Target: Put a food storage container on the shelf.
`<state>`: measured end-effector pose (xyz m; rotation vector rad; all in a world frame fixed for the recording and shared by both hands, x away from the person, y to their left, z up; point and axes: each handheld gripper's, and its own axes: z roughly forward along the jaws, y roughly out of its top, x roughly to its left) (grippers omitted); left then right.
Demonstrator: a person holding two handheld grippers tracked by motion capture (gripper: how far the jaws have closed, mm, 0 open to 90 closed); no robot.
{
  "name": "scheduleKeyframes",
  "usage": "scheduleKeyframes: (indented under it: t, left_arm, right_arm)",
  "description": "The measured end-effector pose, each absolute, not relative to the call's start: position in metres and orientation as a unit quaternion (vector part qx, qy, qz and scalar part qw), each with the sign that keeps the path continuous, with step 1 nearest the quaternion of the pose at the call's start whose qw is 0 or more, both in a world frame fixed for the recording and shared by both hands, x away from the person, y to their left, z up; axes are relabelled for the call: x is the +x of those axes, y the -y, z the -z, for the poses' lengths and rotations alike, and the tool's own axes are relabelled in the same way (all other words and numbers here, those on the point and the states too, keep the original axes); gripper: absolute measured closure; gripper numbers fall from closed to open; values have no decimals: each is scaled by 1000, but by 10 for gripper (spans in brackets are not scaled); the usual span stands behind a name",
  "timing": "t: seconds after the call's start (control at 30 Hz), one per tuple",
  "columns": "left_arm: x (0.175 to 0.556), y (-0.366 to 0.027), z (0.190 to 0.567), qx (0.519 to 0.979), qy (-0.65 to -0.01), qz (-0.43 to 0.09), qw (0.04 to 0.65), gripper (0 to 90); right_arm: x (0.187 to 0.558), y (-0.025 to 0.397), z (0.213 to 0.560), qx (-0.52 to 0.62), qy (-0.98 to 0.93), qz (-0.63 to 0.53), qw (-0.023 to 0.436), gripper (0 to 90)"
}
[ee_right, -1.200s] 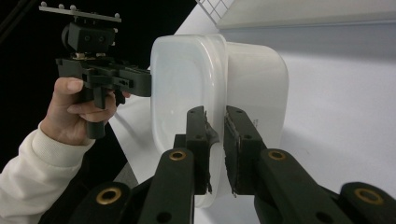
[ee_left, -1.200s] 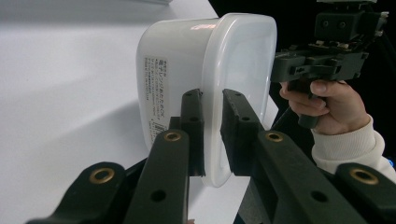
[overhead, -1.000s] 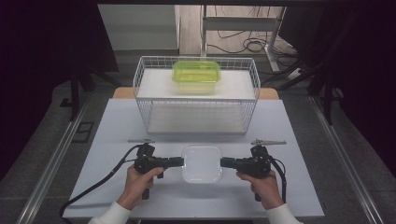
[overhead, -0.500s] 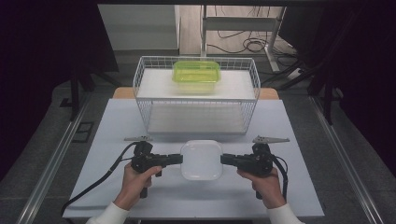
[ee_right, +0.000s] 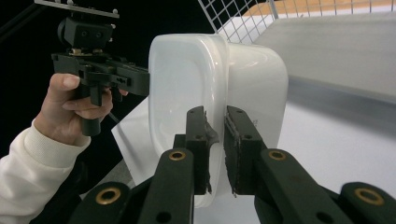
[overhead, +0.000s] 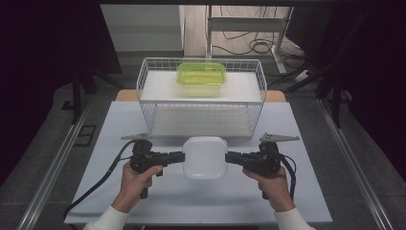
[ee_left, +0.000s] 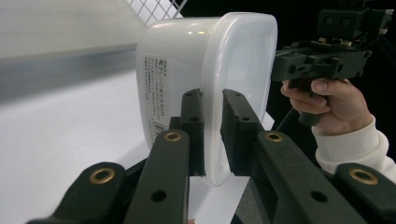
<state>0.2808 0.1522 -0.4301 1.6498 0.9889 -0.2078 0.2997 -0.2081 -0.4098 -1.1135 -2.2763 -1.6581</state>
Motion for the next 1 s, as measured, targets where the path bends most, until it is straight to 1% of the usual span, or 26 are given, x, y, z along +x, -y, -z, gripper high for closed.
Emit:
scheduleKeyframes:
  t: [0.13,0.4,1.0]
  left_arm:
    - [284,-154,419,704,-415,81,571,799]
    - [288,-155,391,704,-403,61,582,799]
    - [306,-158,335,702,-391,36,594,799]
  right_arm:
    - [303,207,401,-362,749,552,51,795]
    - [307,206,373,-346,750,563,35,795]
    - [326,205,323,-326,744,583,16,795]
